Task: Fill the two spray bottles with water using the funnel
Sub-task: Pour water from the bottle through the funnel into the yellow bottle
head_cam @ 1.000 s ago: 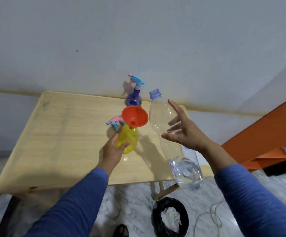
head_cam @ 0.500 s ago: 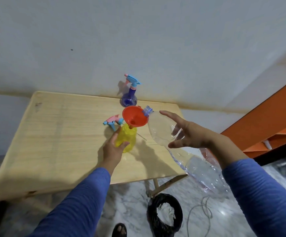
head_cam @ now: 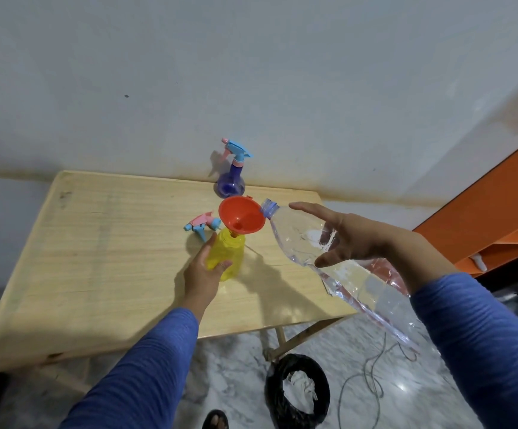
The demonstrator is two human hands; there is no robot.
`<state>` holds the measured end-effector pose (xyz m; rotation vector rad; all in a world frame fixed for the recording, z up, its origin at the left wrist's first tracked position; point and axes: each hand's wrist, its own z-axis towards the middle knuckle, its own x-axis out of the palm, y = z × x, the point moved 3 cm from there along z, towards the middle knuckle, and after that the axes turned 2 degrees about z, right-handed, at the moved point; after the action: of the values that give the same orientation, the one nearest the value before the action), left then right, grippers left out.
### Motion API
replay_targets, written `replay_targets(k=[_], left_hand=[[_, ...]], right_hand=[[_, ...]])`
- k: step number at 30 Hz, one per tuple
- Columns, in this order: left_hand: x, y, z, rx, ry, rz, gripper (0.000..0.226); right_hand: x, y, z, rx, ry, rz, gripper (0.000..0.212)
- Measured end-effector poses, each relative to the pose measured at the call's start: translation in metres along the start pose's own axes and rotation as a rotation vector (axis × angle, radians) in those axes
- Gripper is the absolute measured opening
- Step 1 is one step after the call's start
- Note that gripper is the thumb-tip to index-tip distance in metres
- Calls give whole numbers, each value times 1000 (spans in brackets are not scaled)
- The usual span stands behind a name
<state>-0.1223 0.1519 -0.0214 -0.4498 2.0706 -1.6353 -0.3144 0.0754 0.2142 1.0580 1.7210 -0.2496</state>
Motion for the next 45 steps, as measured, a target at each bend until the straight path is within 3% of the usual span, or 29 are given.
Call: replay_targets(k=[45], left_hand=[[-1, 3, 4, -16, 22, 44, 67]], right_hand=[[-6, -9, 19, -47, 66, -97, 108]])
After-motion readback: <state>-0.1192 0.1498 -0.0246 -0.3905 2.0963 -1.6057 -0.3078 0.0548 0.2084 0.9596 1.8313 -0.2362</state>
